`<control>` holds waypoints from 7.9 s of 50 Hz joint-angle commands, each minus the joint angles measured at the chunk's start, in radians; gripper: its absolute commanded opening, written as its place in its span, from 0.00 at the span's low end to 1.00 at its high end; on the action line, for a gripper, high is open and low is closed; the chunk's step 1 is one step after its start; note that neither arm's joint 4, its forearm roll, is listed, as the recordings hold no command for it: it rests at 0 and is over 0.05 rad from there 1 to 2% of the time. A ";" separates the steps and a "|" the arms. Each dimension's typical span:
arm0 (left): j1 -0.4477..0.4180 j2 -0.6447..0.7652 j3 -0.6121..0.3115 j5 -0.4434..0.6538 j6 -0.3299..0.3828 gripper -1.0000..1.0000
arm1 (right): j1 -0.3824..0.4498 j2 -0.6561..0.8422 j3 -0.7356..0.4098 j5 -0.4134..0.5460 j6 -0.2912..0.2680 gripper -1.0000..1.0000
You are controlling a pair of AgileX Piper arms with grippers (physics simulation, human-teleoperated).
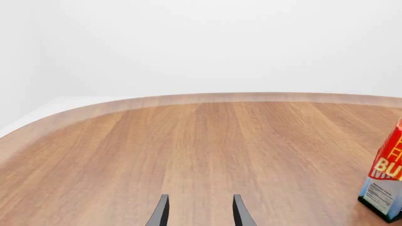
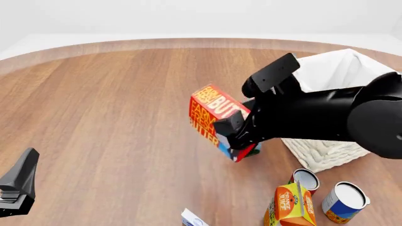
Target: Pick up the cream cheese box and the butter, and put them in the basket.
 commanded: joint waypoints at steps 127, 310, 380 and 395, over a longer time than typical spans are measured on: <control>0.000 0.000 0.000 0.000 0.000 1.00 | -0.803 -0.186 -0.054 -0.049 0.438 0.00; 0.000 0.000 0.000 0.000 0.000 1.00 | -0.326 -0.398 -0.167 0.177 0.303 1.00; 0.000 0.000 0.000 0.000 0.000 1.00 | 0.141 -0.113 -0.109 0.091 0.284 1.00; 0.000 0.000 0.000 0.000 0.000 1.00 | 0.161 -0.084 -0.089 0.081 0.295 1.00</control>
